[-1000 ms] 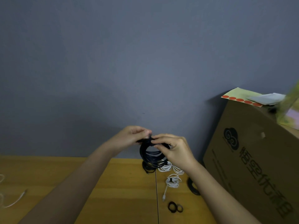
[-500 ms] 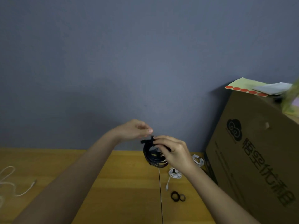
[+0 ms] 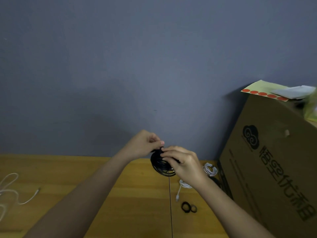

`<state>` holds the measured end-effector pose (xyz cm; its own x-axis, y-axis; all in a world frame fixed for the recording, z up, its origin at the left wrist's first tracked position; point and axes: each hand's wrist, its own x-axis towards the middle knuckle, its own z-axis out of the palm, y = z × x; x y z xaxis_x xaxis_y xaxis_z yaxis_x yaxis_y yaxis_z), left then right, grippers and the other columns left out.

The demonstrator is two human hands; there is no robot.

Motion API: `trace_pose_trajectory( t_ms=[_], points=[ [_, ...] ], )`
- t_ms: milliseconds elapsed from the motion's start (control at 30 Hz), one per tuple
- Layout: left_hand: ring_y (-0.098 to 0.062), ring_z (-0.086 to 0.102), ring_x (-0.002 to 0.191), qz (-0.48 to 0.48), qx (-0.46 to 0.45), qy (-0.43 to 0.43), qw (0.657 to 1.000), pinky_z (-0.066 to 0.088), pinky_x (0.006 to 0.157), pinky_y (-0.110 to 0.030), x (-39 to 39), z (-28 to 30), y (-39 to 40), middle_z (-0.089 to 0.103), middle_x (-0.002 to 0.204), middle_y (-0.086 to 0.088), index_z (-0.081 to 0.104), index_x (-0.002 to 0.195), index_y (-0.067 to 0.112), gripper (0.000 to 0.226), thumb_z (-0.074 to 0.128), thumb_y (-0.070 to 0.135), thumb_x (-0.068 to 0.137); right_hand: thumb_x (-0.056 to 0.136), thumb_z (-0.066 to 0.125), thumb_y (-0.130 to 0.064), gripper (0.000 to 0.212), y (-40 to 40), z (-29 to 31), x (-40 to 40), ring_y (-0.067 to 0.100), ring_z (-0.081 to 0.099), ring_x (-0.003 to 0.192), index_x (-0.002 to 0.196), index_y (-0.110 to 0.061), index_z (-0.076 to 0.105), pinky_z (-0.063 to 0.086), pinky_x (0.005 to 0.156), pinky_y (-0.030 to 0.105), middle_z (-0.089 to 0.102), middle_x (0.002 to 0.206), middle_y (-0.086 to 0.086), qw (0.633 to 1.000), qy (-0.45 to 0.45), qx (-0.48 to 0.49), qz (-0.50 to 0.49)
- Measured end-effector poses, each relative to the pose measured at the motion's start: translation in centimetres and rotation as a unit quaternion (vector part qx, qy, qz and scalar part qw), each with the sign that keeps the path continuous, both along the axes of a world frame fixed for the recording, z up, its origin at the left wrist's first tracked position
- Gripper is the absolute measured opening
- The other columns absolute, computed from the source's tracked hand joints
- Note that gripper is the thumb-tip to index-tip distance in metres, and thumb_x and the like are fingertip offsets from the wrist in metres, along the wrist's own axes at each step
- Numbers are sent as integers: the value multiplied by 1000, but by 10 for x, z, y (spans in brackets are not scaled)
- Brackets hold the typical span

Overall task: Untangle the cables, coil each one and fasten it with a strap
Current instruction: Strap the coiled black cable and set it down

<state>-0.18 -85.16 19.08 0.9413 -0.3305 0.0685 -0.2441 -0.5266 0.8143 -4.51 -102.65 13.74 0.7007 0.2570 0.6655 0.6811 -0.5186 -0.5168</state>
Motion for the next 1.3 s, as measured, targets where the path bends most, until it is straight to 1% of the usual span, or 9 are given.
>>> trace_pose_trajectory(
  t_ms=[200, 367, 467, 667, 833, 1000, 1100, 1200, 1300],
  points=[
    [-7, 67, 74, 3, 29, -97, 995, 52, 72, -31, -17, -33, -1, 72, 78, 6, 74, 88, 14, 20, 60, 27, 93, 75, 80, -9, 11, 0, -9, -6, -3, 63, 87, 83, -13, 74, 46, 79, 8, 69, 90, -13, 979, 164, 117, -41],
    [3, 62, 94, -75, 51, -26, 996, 47, 83, -19, -23, -66, 7, 68, 99, 16, 72, 111, 18, 25, 65, 29, 90, 71, 83, -9, 16, 2, -40, -12, -3, 60, 76, 77, -8, 69, 46, 73, 10, 60, 86, 5, 952, 261, 151, -55],
    [-3, 58, 107, -112, 75, 12, 991, 43, 86, -12, -23, -93, 10, 65, 116, 9, 65, 124, 17, 37, 68, 26, 88, 70, 84, -11, 20, -1, -64, -12, 9, 60, 72, 71, -13, 64, 50, 71, 27, 62, 79, 7, 924, 331, 178, -63],
    [-14, 57, 99, -102, 90, -39, 990, 46, 82, -27, -20, -149, 2, 66, 107, -3, 64, 123, 16, 31, 62, 15, 92, 71, 81, -3, 17, -2, -107, -3, 3, 64, 74, 72, -9, 65, 49, 70, 16, 65, 81, 8, 901, 374, 203, -86],
    [-18, 55, 103, -56, 109, 3, 992, 42, 81, -25, 7, -193, -10, 62, 112, -6, 63, 124, 11, 29, 56, 16, 96, 84, 72, -9, 15, -4, -148, 24, 16, 62, 94, 84, -21, 64, 50, 85, 29, 64, 97, 8, 892, 402, 177, -106],
    [-27, 59, 93, -38, 150, 61, 986, 38, 72, -26, 53, -251, -14, 63, 104, -12, 65, 115, 5, 24, 56, 17, 96, 94, 57, -5, 9, -34, -187, 44, 25, 56, 111, 100, -8, 62, 43, 91, 30, 61, 111, 10, 836, 480, 165, -208],
    [-28, 58, 74, -8, 137, 90, 986, 40, 64, -26, 70, -279, -20, 65, 92, -21, 67, 108, -2, 20, 58, 10, 94, 95, 52, -7, 20, -51, -199, 41, 26, 57, 104, 111, -4, 63, 42, 82, 27, 62, 110, 13, 806, 547, 93, -205],
    [-27, 55, 59, 35, 126, 131, 983, 34, 50, -22, 83, -301, -35, 61, 75, -14, 68, 108, -2, 21, 56, 10, 96, 96, 52, -4, 12, -60, -209, 38, 28, 56, 94, 97, -6, 64, 46, 89, 41, 61, 101, 18, 797, 566, 88, -190],
    [-21, 55, 66, 64, 128, 170, 975, 38, 53, -22, 97, -316, -53, 62, 92, -15, 61, 124, 3, 30, 52, 15, 99, 97, 52, -9, 14, -68, -215, 36, 20, 55, 88, 102, -5, 65, 46, 80, 32, 61, 95, 9, 788, 583, 76, -186]
  ],
)
